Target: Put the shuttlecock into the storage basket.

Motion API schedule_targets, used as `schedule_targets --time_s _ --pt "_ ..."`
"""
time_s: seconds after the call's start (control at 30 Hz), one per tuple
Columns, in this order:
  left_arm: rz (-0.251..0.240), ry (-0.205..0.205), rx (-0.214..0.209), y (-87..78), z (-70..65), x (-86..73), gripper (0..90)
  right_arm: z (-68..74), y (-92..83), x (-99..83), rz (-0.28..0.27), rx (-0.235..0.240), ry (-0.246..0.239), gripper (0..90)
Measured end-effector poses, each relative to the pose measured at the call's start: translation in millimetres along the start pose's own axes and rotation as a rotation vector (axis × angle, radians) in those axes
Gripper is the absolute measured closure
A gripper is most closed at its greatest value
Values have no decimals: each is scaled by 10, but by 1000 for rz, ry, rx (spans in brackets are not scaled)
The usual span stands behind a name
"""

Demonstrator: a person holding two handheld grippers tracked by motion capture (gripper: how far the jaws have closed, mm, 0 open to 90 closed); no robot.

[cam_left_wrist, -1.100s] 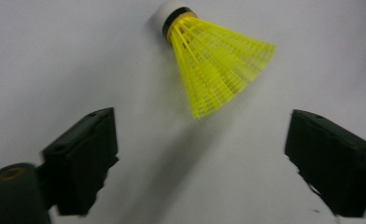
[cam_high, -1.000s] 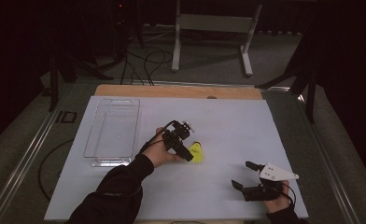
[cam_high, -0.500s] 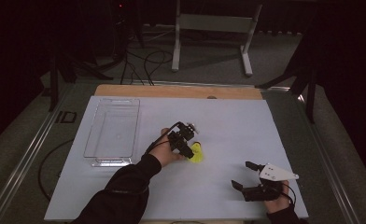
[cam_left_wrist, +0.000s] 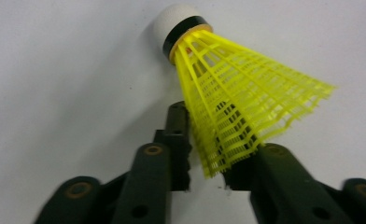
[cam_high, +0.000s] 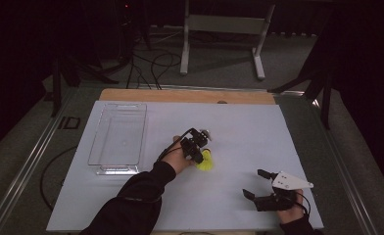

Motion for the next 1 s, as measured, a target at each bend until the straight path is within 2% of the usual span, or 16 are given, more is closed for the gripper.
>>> schedule_targets --time_s 0.17,0.27,0.33,0.53,0.63,0.8,0.87,0.93,1.0 --pt "-2 -12 -5 -7 6 20 880 1 0 1 0 -1 1 92" --pt "4 -7 12 -14 5 31 887 0 1 0 1 -1 0 92" --pt "5 -9 2 -25 -3 40 891 0 1 0 1 -2 -2 92" --pt "9 -7 25 -91 -4 59 896 -2 -2 2 -1 -2 1 92" --pt "17 2 34 -151 -1 65 897 0 -5 5 -2 -2 0 92" --pt "7 -4 28 -247 -6 74 900 -3 -2 4 -1 -5 0 92" --pt "11 -5 47 -294 9 69 900 -1 -2 5 -2 -4 1 92" --pt "9 -8 48 -317 13 68 900 -3 -1 5 -2 -6 -3 92" --pt "6 -14 59 -405 44 61 900 -3 0 4 -1 -6 -2 92"
Point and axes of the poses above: each handheld gripper's, and its own axes: y roughly forward along the jaws, x roughly out of its top, z roughly to its left, the point moved 6 cm from there along y, roughly forward along the jaws, and after that the axes turned 14 degrees about y, right-handed, at the moved point
